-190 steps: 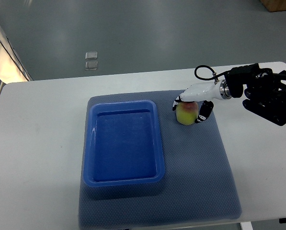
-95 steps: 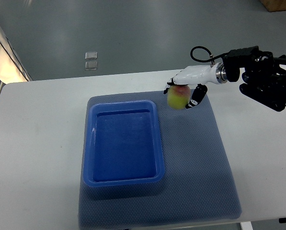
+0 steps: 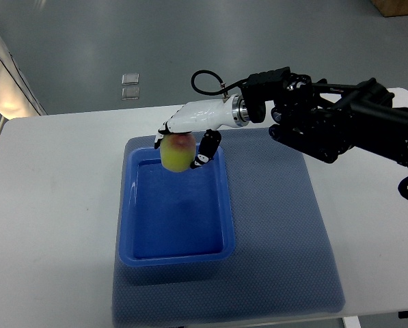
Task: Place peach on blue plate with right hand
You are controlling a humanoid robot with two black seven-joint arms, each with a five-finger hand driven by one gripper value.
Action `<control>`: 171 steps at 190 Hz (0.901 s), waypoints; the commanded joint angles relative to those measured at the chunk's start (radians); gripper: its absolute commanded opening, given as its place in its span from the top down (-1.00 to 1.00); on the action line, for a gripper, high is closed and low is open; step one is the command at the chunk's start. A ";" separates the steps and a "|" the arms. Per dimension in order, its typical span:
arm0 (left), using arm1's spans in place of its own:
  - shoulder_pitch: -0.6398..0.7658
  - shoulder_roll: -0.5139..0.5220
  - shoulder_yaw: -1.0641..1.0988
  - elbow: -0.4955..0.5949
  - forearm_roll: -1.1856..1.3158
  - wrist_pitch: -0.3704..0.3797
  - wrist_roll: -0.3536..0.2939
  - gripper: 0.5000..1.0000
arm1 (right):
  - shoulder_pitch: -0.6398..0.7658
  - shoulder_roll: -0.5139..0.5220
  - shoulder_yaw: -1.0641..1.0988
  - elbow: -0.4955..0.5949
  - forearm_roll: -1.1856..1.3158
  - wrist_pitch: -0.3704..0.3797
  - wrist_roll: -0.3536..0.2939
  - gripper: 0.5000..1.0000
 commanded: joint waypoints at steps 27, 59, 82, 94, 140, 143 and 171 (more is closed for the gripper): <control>0.000 0.000 0.000 0.000 0.000 0.000 0.000 -1.00 | -0.050 0.047 -0.013 0.000 -0.005 0.006 -0.002 0.03; 0.000 0.000 0.000 0.000 0.000 0.000 0.000 -1.00 | -0.104 0.047 -0.016 -0.006 -0.019 0.005 -0.012 -0.02; 0.000 0.000 0.000 0.000 0.000 0.000 0.000 -1.00 | -0.123 0.047 -0.017 -0.012 -0.019 0.002 -0.014 -0.12; 0.000 0.000 0.000 0.000 0.000 0.000 0.000 -1.00 | -0.129 0.047 -0.017 -0.012 -0.019 0.000 -0.014 -0.15; 0.000 0.000 0.000 0.000 0.000 0.000 0.000 -1.00 | -0.133 0.047 -0.003 -0.012 -0.005 -0.006 -0.014 -0.69; 0.000 0.000 0.000 0.000 0.000 0.000 0.000 -1.00 | -0.133 0.047 -0.003 -0.012 -0.005 -0.006 -0.014 -0.70; 0.000 0.000 0.000 0.000 0.000 0.000 0.000 -1.00 | -0.132 0.047 -0.002 -0.009 -0.003 -0.004 -0.014 -0.71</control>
